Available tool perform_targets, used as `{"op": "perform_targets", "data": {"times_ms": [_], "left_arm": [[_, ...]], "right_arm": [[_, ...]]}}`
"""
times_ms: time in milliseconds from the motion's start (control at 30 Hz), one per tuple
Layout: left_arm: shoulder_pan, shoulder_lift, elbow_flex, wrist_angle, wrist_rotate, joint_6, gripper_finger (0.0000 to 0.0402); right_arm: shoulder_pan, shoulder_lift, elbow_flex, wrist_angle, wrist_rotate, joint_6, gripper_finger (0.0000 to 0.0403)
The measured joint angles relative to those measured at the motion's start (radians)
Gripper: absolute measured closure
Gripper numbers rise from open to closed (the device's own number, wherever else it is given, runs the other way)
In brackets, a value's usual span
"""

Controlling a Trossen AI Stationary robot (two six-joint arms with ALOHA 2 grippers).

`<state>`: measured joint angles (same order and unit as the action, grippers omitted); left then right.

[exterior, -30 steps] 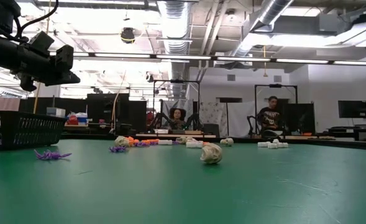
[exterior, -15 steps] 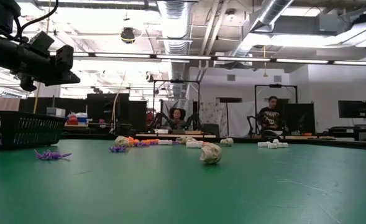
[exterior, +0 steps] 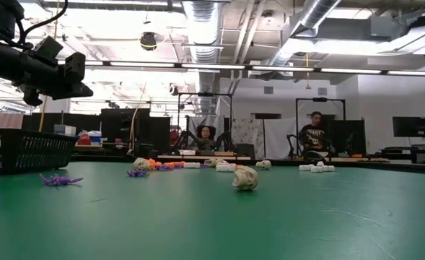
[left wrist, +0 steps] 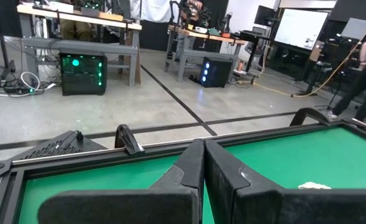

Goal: Sort Halloween decoration
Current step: Put the white skull toy into the blue basket

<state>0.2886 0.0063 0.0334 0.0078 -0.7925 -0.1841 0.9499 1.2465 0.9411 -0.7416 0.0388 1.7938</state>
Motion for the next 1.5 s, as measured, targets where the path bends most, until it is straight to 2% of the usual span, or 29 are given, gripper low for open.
{"op": "perform_targets", "data": {"times_ms": [200,300,467,667,833,967,1200,1333,1500], "left_arm": [[0.000,0.000,0.000,0.000,0.000,-0.001,0.0401],[0.000,0.000,0.000,0.000,0.000,0.000,0.0401],[0.000,0.000,0.000,0.001,0.000,0.004,0.0401],[0.000,0.000,0.000,0.001,0.000,0.005,0.0402],[0.000,0.000,0.000,0.000,0.000,0.008,0.0401],[0.000,0.000,0.000,-0.001,-0.001,0.008,0.0401],[0.000,0.000,0.000,-0.001,-0.004,0.041,0.0401],[0.000,0.000,0.000,-0.001,-0.005,0.036,0.0402],[0.000,0.000,0.000,-0.001,-0.004,0.033,0.0401]], "right_arm": [[-0.209,-0.050,0.023,0.067,0.226,-0.418,0.0180],[-0.327,-0.048,0.023,0.070,0.326,-0.661,0.0180],[-0.542,-0.018,0.023,0.074,0.525,-0.967,0.0180],[-0.785,0.085,0.023,0.179,0.558,-1.321,0.0180],[-0.901,0.196,-0.026,0.464,0.523,-1.616,0.0180],[-0.975,0.243,-0.126,0.680,0.442,-1.695,0.0180],[-1.103,0.246,-0.329,1.059,0.414,-1.701,0.0180],[-1.154,0.265,-0.364,1.158,0.350,-1.700,0.0180],[-1.180,0.389,-0.375,1.263,0.326,-1.696,0.0180]]}}
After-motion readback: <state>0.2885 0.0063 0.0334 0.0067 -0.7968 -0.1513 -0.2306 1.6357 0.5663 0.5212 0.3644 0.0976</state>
